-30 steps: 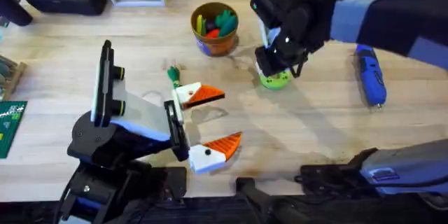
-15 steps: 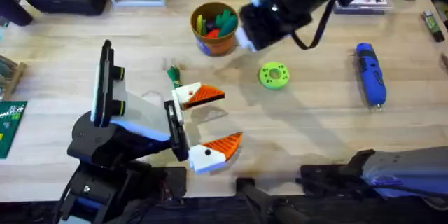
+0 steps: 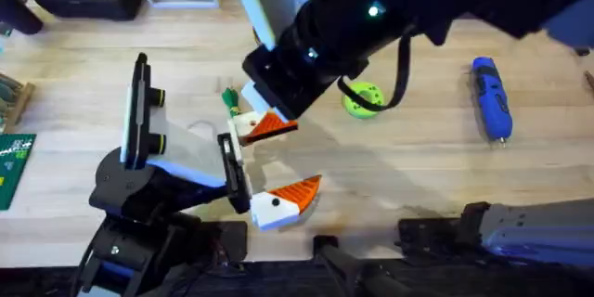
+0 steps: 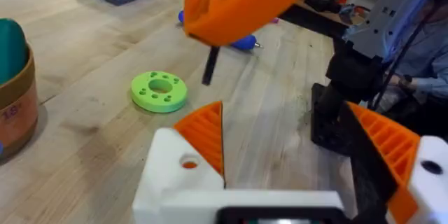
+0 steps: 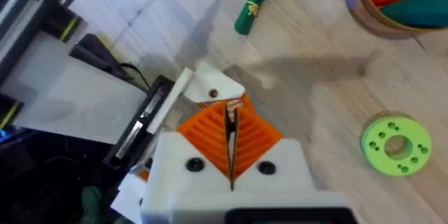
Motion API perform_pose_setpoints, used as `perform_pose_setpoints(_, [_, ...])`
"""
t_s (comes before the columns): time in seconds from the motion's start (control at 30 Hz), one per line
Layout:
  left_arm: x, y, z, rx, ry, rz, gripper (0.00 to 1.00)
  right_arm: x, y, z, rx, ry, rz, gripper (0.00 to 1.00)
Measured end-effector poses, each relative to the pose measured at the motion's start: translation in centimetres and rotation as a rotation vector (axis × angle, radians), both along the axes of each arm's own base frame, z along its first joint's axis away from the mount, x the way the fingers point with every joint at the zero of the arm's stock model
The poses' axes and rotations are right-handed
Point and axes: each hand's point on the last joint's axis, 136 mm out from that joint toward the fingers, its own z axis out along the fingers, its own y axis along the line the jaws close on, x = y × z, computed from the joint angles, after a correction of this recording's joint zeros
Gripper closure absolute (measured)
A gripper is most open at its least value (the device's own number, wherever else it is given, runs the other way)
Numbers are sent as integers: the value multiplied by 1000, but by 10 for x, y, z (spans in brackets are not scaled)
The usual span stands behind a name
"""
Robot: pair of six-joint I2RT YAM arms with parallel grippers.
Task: Pick up the gripper from the table and insert it into the empty holder that is missing its gripper. Then pick up a screw, insert it into the mounting hole, and use the screwdriver to tighten it. Finally, clean up the table by picking up the vegetable and placing it into the bucket.
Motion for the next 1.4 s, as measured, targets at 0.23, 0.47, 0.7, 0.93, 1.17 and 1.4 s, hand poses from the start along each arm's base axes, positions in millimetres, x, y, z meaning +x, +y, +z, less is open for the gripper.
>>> perform_pose_setpoints(0.23, [0, 0, 0, 10, -34, -2, 15, -4, 5, 1, 19, 13, 1, 996])
perform_pose_setpoints(0.47, [0, 0, 0, 13, -43, -3, 15, -5, 10, -2, 25, 33, 5, 996])
perform_pose_setpoints(0.7, [0, 0, 0, 13, -43, -3, 15, -4, 17, -17, -6, 56, 12, 996])
perform_pose_setpoints(0.93, [0, 0, 0, 13, -43, -2, 15, -6, 19, -19, -10, 61, 18, 996])
perform_pose_setpoints(1.17, [0, 0, 0, 13, -43, -2, 15, -6, 22, -29, -33, 74, 24, 996])
perform_pose_setpoints(1.4, [0, 0, 0, 13, -42, -4, 15, -4, 27, -42, -58, 89, 23, 996])
